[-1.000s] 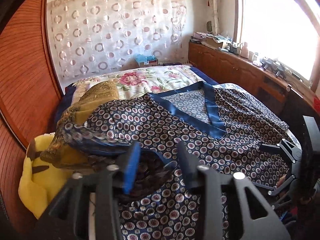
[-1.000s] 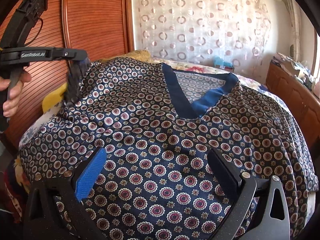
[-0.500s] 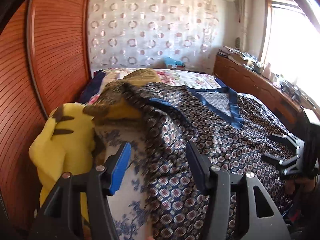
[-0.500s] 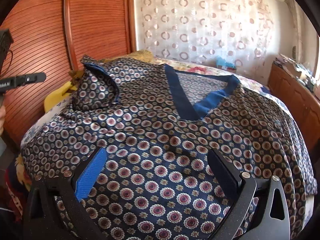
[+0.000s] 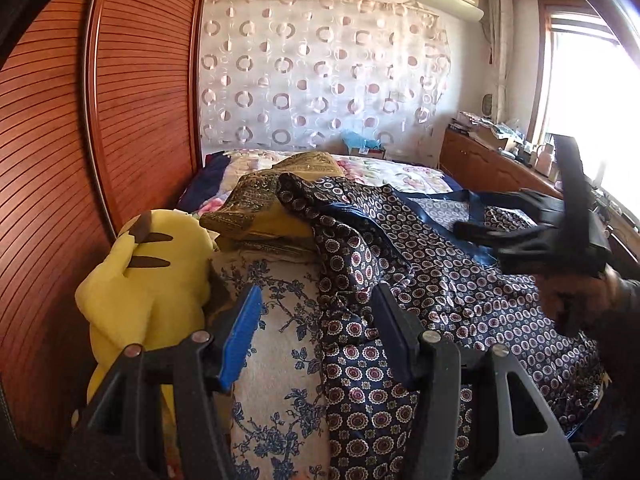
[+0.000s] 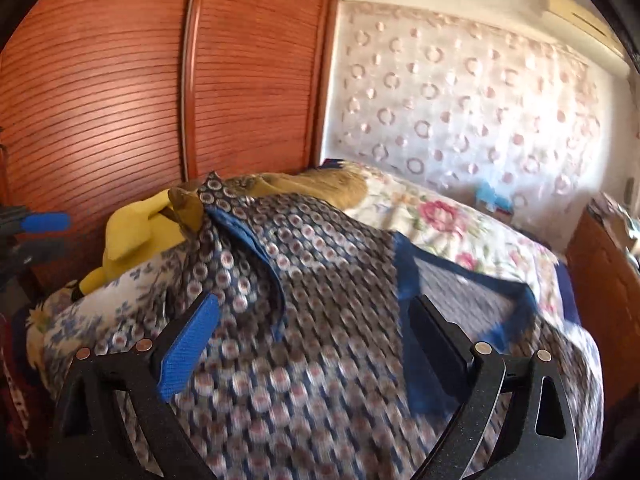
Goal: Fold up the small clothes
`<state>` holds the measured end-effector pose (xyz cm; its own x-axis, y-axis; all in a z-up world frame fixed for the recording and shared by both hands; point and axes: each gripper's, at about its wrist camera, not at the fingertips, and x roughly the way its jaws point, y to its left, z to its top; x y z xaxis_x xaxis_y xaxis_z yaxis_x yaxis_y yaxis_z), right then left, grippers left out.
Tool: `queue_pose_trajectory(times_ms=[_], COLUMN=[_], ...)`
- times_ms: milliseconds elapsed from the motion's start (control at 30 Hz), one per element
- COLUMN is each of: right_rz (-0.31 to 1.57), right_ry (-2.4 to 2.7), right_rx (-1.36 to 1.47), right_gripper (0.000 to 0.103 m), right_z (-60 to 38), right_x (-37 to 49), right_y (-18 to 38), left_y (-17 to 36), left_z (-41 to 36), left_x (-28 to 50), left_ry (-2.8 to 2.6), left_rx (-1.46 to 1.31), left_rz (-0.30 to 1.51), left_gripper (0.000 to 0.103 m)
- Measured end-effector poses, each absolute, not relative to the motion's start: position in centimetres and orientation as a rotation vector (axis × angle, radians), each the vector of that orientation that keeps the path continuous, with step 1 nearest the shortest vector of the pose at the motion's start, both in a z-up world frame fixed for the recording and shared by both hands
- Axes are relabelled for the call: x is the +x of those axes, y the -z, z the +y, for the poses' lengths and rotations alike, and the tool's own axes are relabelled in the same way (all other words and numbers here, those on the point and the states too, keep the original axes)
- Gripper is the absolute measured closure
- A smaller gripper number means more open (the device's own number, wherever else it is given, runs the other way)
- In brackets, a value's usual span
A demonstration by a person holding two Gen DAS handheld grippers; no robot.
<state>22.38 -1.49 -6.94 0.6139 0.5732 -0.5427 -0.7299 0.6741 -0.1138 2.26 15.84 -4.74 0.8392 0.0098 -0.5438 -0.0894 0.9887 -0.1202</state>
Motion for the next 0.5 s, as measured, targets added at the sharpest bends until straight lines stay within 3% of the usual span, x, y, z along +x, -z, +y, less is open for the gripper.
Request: queue_pose_trajectory(times_ms=[100, 167, 400, 500], right_rz=[0.571, 0.599, 0.614, 0.603], right_ry=[-0.834, -0.857, -0.881, -0.851], right_rx=[-0.354, -0.376, -0.514, -0.58], right_gripper=[0.008, 0.02, 0.026, 0.035], right_z=[1.7, 4.0, 10.8, 12.4], right_x=[24.3, 25.1, 26.0, 26.3], right_y=[7.5, 8.0, 9.3, 9.7], left_y=[4.9, 5.1, 5.7, 5.9], left_z=[15.8, 16.0, 16.7, 16.8], left_x=[2.0, 1.9, 1.7, 1.4], left_ry=[-0.05, -0.05, -0.051, -0.053], left_rx=[-0.14, -0.138, -0.144, -0.147], left_rz=[0.574, 0.576, 0.59, 0.592], left_gripper=[0.047, 0.047, 0.047, 0.047])
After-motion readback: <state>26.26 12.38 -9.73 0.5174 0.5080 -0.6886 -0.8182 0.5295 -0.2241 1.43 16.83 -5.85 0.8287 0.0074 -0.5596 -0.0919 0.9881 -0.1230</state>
